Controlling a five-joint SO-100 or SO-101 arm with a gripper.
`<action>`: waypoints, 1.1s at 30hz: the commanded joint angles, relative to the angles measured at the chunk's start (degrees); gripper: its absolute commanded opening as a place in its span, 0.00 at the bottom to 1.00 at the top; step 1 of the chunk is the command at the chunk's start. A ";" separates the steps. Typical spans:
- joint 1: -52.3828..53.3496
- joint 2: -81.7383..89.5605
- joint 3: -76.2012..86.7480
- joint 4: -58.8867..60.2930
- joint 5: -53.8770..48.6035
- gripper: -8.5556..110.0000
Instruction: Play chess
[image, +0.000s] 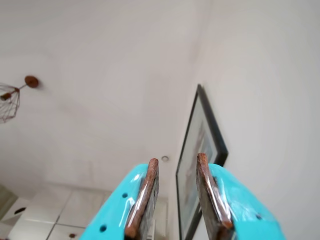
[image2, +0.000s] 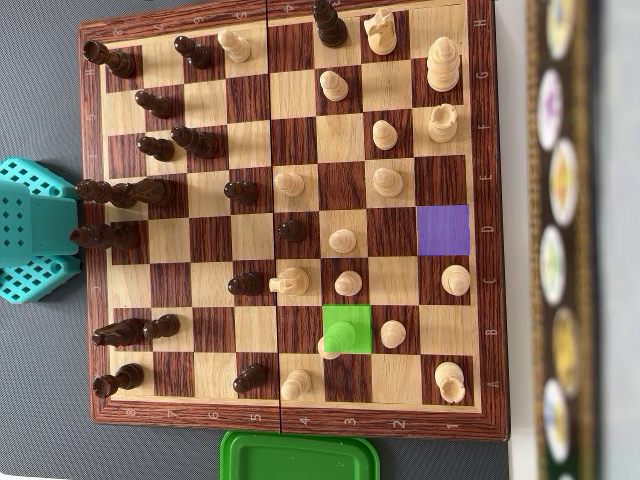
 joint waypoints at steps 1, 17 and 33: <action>0.00 -0.53 1.05 -4.22 -0.35 0.18; -0.53 -0.44 1.05 -19.86 0.09 0.17; -0.18 -0.53 1.05 -19.86 0.18 0.17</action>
